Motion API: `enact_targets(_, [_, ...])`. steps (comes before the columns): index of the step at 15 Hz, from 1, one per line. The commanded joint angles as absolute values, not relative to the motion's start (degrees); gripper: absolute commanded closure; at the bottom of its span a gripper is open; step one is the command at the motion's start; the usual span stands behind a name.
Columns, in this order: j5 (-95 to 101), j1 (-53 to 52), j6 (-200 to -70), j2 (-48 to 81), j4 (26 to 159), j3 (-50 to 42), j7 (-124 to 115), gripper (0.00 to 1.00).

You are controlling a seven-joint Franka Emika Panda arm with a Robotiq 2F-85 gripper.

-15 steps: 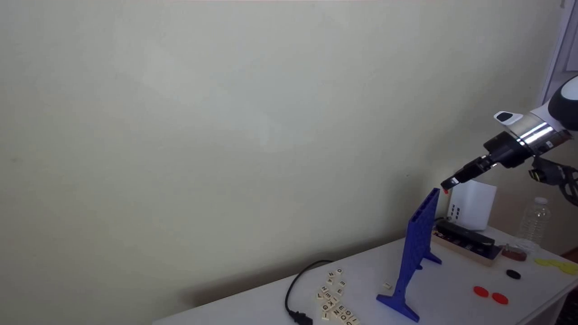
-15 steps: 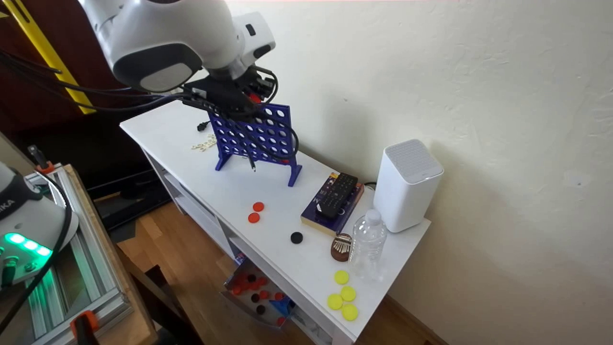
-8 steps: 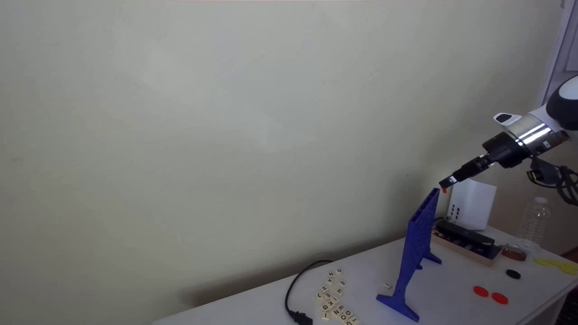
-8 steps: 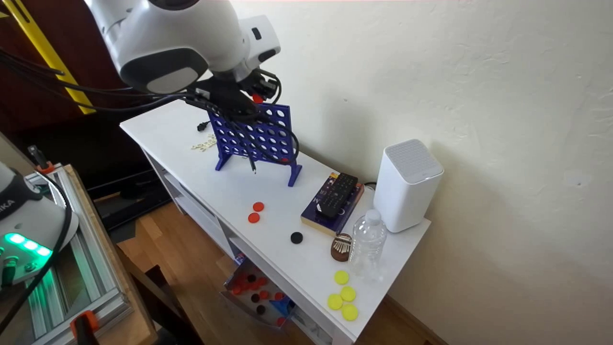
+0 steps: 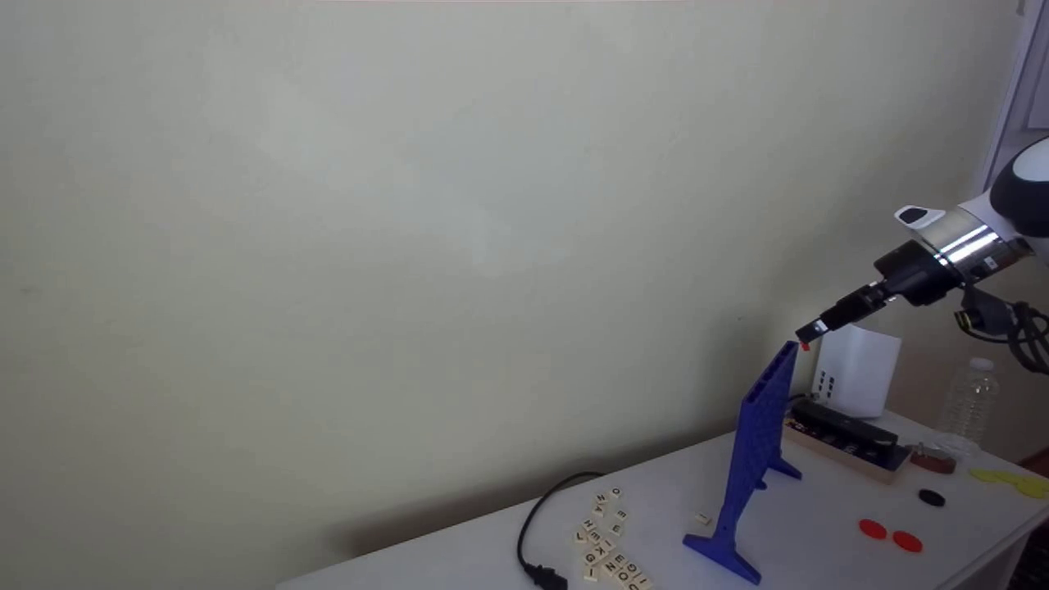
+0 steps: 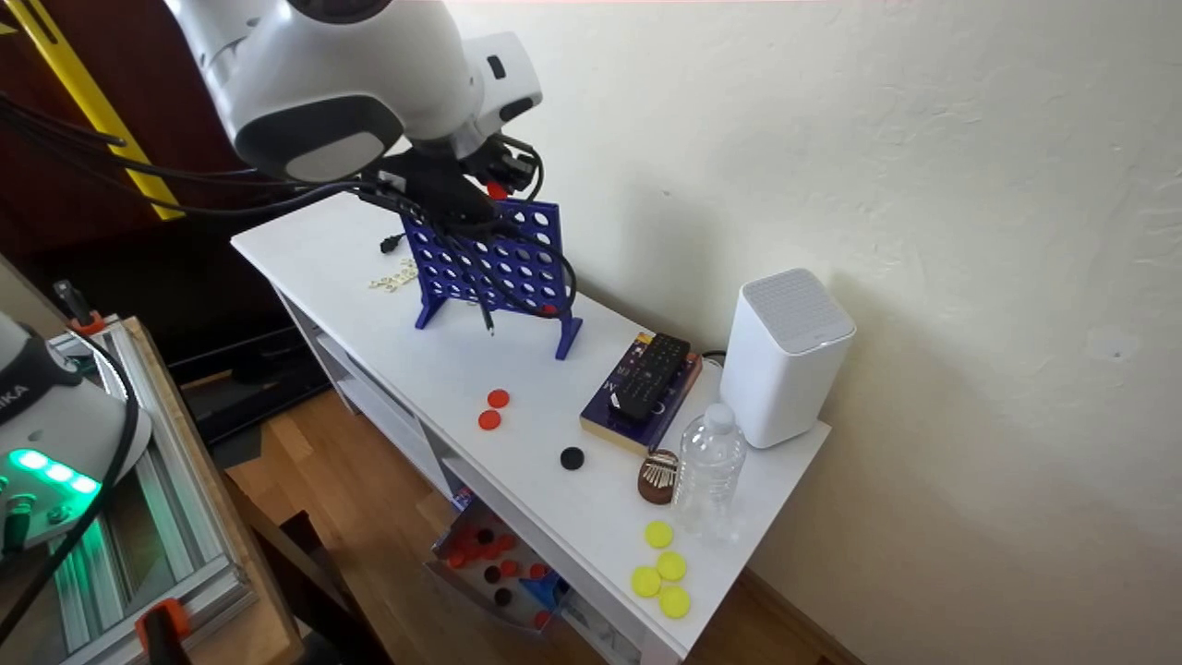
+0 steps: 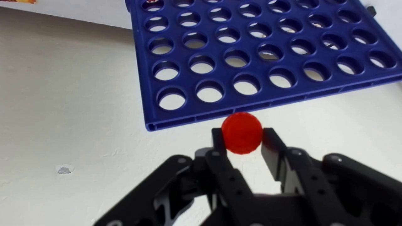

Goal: Put one orange ring inside the blue gameboard.

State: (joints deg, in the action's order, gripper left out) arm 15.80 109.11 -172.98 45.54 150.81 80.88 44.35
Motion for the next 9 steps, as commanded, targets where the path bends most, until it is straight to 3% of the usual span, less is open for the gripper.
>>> enact_targets(1, [17.6, 109.0, -173.0, 45.9, 150.7, 80.5, 43.0, 0.65])
enact_targets(7, [17.6, 109.0, -173.0, 45.9, 150.7, 80.5, 43.0, 0.65])
enact_targets(8, [17.6, 109.0, -173.0, 45.9, 150.7, 80.5, 43.0, 0.90])
enact_targets(9, [17.5, 108.7, -173.5, 46.1, 150.7, 80.2, 42.9, 0.90])
